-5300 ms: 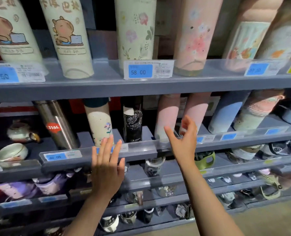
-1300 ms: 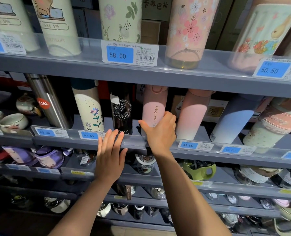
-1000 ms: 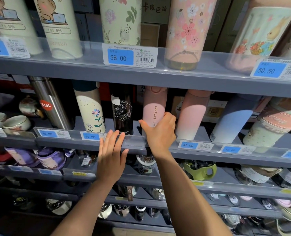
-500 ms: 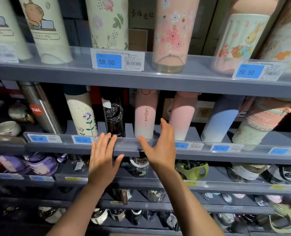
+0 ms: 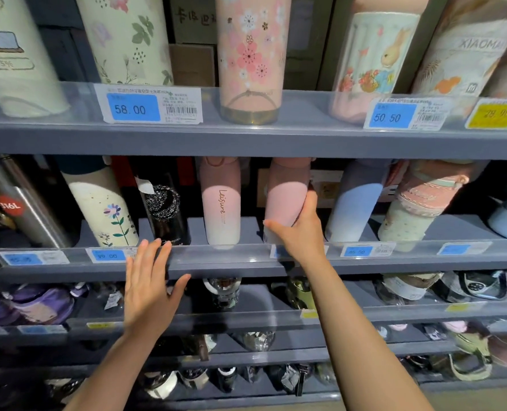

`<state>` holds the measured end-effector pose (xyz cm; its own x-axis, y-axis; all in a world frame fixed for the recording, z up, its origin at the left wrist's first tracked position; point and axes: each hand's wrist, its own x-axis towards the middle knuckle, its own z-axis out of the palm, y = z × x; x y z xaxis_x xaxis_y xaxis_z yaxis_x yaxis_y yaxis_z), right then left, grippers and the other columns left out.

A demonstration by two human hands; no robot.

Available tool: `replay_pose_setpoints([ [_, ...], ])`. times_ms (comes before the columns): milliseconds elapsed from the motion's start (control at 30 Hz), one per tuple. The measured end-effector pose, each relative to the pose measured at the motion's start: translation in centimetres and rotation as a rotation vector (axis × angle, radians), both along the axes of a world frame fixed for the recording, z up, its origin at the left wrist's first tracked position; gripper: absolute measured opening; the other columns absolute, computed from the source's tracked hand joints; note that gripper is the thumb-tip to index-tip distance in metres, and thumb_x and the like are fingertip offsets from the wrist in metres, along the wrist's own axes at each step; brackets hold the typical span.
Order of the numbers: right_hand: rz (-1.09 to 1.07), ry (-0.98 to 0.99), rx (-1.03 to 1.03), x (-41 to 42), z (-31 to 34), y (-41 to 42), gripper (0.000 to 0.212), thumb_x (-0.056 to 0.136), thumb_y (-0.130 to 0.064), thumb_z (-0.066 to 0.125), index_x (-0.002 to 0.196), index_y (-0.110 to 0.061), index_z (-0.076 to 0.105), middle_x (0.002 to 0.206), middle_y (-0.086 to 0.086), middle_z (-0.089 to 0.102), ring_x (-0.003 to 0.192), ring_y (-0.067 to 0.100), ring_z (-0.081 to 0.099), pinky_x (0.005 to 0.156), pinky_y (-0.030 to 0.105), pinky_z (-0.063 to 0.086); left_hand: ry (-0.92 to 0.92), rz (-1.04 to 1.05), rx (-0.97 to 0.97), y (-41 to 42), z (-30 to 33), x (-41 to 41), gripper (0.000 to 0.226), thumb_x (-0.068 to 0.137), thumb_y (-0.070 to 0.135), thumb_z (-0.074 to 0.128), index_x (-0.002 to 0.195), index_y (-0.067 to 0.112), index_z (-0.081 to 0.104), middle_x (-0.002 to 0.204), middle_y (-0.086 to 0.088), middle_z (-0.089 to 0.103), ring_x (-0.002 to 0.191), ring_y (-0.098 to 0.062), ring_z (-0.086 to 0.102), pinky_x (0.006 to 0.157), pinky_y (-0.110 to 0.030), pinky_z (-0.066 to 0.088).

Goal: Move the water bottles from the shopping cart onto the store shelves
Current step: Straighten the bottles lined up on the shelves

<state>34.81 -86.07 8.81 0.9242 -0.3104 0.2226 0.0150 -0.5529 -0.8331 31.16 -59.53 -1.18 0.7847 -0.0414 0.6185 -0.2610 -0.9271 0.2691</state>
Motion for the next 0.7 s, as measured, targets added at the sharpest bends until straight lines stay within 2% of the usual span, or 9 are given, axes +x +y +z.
replay_pose_setpoints([
  [100,-0.107,-0.038,-0.037,0.1,-0.4,0.2,0.088,0.069,-0.034,0.083,0.134,-0.017,0.027,0.128,0.01,0.052,0.109,0.032,0.053,0.081,0.038,0.046,-0.026,-0.004,0.024,0.1,-0.1,0.1,0.066,0.09,0.046,0.041,0.138,0.002,0.038,0.141,-0.019,0.043,0.14,-0.035,0.028,0.114,-0.055,0.023],
  [233,-0.229,-0.07,-0.137,0.1,-0.6,-0.2,0.103,0.065,-0.048,0.084,0.143,-0.015,0.024,0.135,0.01,0.047,0.121,0.032,0.047,0.09,0.048,0.049,-0.05,-0.007,0.027,0.1,-0.1,0.0,0.065,0.089,0.043,0.044,0.137,0.0,0.039,0.14,-0.021,0.044,0.139,-0.038,0.03,0.114,-0.055,0.023],
  [500,-0.296,-0.037,-0.181,-0.2,-0.5,0.6,0.107,0.065,-0.059,0.078,0.145,-0.014,0.023,0.133,0.011,0.042,0.124,0.031,0.042,0.094,0.048,0.045,-0.036,-0.014,-0.003,0.0,0.0,-0.2,0.065,0.089,0.044,0.044,0.138,0.001,0.039,0.141,-0.02,0.043,0.141,-0.035,0.027,0.113,-0.057,0.024],
  [567,-0.233,-0.037,-0.149,-0.4,-0.6,0.0,0.105,0.068,-0.055,0.078,0.146,-0.015,0.02,0.137,0.01,0.039,0.125,0.031,0.041,0.097,0.048,0.044,-0.024,-0.015,-0.018,-0.1,0.1,-0.2,0.066,0.091,0.047,0.041,0.139,0.002,0.038,0.142,-0.019,0.042,0.142,-0.034,0.025,0.114,-0.056,0.024],
  [633,-0.136,-0.047,-0.085,-0.6,-0.7,-0.8,0.099,0.073,-0.043,0.078,0.148,-0.016,0.018,0.142,0.009,0.037,0.126,0.03,0.041,0.1,0.047,0.042,-0.018,-0.021,-0.022,-0.1,0.1,-0.2,0.067,0.093,0.051,0.036,0.14,0.003,0.037,0.143,-0.018,0.041,0.142,-0.033,0.025,0.114,-0.055,0.023],
  [700,-0.086,-0.041,-0.043,-0.7,-0.7,-1.4,0.093,0.076,-0.034,0.077,0.148,-0.017,0.02,0.143,0.008,0.041,0.125,0.029,0.044,0.101,0.046,0.042,-0.018,-0.023,-0.017,-0.1,0.1,-0.1,0.066,0.093,0.05,0.037,0.14,0.003,0.037,0.142,-0.018,0.042,0.142,-0.033,0.025,0.114,-0.056,0.023],
])
